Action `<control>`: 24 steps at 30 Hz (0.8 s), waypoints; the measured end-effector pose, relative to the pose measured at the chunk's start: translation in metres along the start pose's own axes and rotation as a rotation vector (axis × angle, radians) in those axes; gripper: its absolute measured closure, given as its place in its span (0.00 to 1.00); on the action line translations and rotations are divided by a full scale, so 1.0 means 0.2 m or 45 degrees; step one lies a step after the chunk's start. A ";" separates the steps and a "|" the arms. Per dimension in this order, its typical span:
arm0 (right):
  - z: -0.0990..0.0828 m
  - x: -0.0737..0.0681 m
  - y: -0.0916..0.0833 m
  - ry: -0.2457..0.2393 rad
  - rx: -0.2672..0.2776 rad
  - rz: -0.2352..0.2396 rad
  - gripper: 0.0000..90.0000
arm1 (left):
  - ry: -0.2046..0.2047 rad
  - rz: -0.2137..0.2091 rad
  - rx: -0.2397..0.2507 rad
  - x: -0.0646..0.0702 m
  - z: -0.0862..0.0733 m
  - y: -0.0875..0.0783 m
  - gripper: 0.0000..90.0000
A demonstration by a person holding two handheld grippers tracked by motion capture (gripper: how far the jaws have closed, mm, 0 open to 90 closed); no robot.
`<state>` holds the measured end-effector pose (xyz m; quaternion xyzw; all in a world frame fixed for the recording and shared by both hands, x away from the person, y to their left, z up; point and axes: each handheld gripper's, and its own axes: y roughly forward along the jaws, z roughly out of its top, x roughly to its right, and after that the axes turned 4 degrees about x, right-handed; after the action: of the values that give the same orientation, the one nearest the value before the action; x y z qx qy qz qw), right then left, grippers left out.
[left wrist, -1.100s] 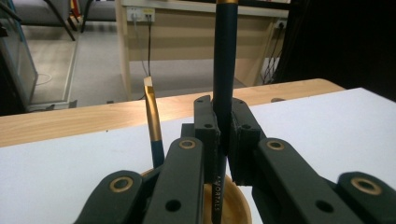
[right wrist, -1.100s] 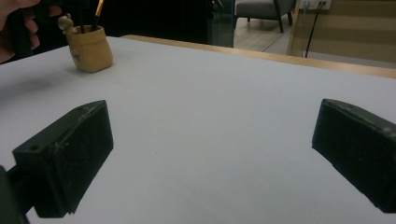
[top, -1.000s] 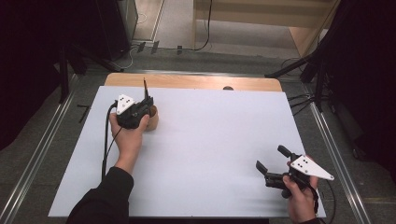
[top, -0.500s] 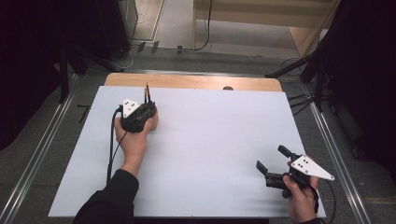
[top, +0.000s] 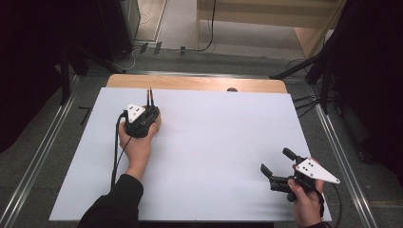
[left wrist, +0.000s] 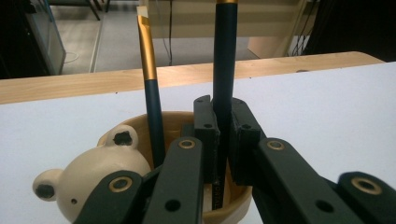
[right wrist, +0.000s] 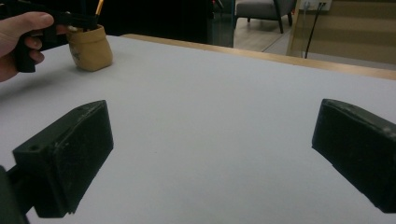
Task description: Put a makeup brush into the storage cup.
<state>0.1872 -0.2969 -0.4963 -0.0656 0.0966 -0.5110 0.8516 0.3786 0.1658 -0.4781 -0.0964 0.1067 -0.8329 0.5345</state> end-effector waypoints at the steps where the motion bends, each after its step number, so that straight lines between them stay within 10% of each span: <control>1: 0.00 0.00 0.00 0.000 0.001 0.000 0.00 | 0.001 -0.001 0.005 0.00 0.00 0.00 0.93; 15: 0.00 0.00 0.00 -0.001 0.002 0.003 0.00 | -0.036 -0.063 0.092 -0.03 0.05 -0.11 0.61; 24: 0.00 0.00 0.00 -0.005 0.002 0.002 0.00 | -0.042 -0.137 0.036 -0.01 0.07 -0.17 0.16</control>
<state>0.1874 -0.2964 -0.4962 -0.0659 0.0948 -0.5105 0.8521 0.3533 0.1804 -0.4544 -0.1080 0.0807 -0.8600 0.4921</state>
